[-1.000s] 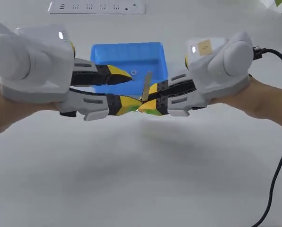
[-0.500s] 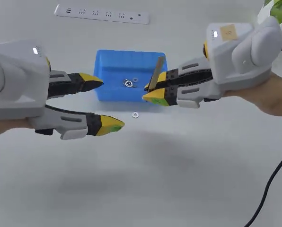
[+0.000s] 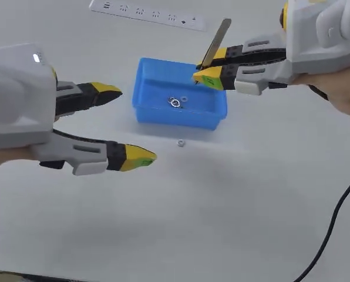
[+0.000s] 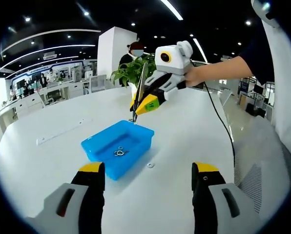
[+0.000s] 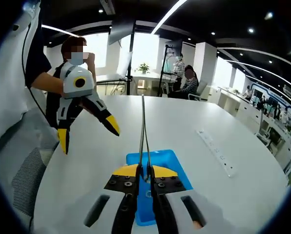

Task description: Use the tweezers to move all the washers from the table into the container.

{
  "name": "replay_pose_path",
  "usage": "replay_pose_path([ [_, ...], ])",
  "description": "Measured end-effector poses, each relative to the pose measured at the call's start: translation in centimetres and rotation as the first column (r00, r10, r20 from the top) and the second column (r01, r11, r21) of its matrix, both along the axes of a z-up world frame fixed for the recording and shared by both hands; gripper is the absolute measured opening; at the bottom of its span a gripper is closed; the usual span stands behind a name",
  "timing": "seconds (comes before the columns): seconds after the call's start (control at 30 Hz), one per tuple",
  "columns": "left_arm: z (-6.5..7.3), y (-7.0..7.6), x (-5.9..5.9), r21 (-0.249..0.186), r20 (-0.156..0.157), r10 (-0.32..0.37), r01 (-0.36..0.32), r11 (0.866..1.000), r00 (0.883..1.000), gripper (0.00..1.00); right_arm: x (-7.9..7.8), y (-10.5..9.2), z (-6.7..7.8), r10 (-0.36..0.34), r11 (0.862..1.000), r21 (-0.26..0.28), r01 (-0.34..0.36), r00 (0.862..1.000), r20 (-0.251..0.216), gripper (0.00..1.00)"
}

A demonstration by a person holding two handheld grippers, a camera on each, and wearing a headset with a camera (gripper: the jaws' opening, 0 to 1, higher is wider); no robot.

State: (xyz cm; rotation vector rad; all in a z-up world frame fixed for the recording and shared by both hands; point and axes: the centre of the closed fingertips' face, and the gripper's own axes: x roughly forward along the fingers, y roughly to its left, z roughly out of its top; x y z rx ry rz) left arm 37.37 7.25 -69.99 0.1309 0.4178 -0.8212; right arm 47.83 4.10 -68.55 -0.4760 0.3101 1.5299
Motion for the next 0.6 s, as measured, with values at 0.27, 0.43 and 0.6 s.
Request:
replay_pose_path([
  [0.27,-0.1,0.9,0.2,-0.004,-0.008,0.029,-0.029,1.000,1.000,0.81,1.6,2.5,-4.4,-0.025,0.998,-0.052,0.023,0.999,-0.024,0.09],
  [0.43,-0.4,1.0,0.3,-0.006,-0.022,0.047,-0.047,0.999,0.999,0.85,2.0,3.3,-6.3,-0.035,0.997,-0.069,0.033,0.999,-0.039,0.09],
  [0.6,-0.5,1.1,0.3,-0.005,-0.026,0.050,-0.051,0.999,0.998,0.87,1.9,3.6,-7.7,-0.021,0.994,-0.110,0.019,1.000,-0.017,0.09],
])
